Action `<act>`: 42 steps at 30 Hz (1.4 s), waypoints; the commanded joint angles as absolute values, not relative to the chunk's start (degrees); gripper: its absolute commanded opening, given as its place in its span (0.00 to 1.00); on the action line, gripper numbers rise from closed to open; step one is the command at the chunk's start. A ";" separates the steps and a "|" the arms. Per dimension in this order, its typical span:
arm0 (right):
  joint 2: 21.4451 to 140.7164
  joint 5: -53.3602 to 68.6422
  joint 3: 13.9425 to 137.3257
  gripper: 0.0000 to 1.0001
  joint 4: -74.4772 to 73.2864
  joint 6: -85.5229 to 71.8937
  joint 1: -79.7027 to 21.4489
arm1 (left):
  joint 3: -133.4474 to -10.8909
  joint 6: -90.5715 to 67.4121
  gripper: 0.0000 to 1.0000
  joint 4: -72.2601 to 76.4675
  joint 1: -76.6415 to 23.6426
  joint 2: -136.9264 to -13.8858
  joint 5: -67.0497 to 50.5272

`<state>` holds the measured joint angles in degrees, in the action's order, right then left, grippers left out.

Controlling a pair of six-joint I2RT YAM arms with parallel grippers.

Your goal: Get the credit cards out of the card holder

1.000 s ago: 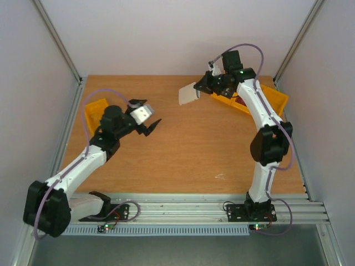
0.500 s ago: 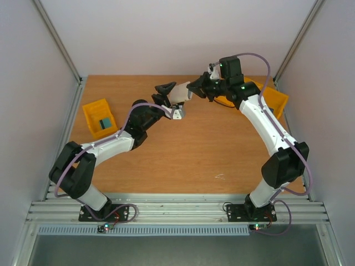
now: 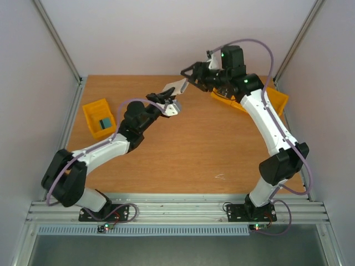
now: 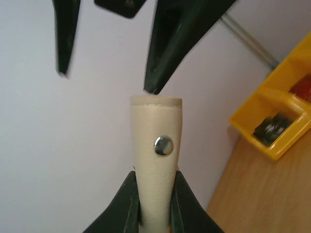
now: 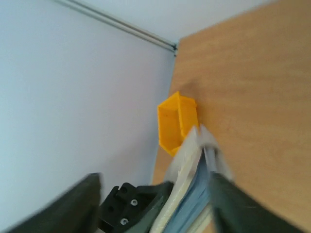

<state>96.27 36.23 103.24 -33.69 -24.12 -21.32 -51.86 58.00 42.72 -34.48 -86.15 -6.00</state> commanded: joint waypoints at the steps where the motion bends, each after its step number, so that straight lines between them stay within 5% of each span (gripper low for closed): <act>1: 97.27 37.70 116.74 0.91 -44.70 -2.23 -19.76 | -55.71 31.56 0.00 32.63 -31.00 -76.52 -11.84; 5: 94.99 48.16 118.47 0.98 -44.79 10.11 -16.30 | -56.49 -15.57 0.00 32.23 -22.63 -74.77 -33.25; 9: 94.15 62.33 117.45 0.99 -44.65 16.78 -16.24 | -55.25 -28.45 0.00 34.12 -23.26 -72.20 -34.07; 30: 91.27 63.35 119.62 0.92 -49.24 25.72 -30.46 | -50.67 -31.96 0.00 37.79 -26.67 -57.57 -41.23; 32: 91.99 63.87 121.07 0.84 -50.32 25.84 -31.47 | -50.55 -31.99 0.00 37.29 -27.25 -56.96 -41.14; 38: 90.28 63.98 119.02 0.06 -48.42 23.54 -32.18 | -50.58 -31.90 0.00 36.79 -27.85 -56.43 -41.57; 41: 88.49 63.51 117.40 0.01 -47.32 23.67 -32.34 | -50.38 -31.90 0.00 36.09 -27.86 -56.05 -40.86; 42: 87.96 63.21 117.19 0.01 -47.56 24.35 -32.34 | -50.29 -31.84 0.09 35.54 -27.86 -55.76 -40.28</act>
<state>91.37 62.78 118.04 -48.18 25.17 -31.57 -50.65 -32.95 34.46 -27.77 -56.82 -41.36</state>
